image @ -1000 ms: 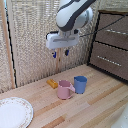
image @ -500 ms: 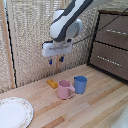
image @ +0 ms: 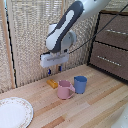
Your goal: Caressingly guide your clamp towards the toast. Compassionately possess the toast with your clamp. Gradually tag the toast up from the worktable. Complaisantly, cruise the held-toasty-pillow to your white crockery. Last but notably, liberate the toast onto the shiny white tableware.
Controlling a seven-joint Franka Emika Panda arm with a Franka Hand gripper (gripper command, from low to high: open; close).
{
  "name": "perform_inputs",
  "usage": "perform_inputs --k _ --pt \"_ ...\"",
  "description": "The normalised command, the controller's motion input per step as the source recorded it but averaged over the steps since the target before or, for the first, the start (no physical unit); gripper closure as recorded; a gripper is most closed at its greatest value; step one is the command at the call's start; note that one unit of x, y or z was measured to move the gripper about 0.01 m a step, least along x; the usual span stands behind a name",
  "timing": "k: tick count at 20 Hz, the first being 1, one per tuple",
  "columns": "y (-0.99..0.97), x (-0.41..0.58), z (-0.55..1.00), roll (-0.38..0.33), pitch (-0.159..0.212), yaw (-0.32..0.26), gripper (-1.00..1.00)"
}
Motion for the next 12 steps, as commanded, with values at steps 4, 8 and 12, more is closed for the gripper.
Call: perform_inputs --k 4,8,12 --pt "0.00 0.419 -0.33 -0.032 0.000 0.192 -1.00" --pt "-0.06 0.264 -0.26 -0.025 0.002 0.150 -1.00" --pt "-0.20 0.076 -0.19 0.000 0.000 0.066 -1.00"
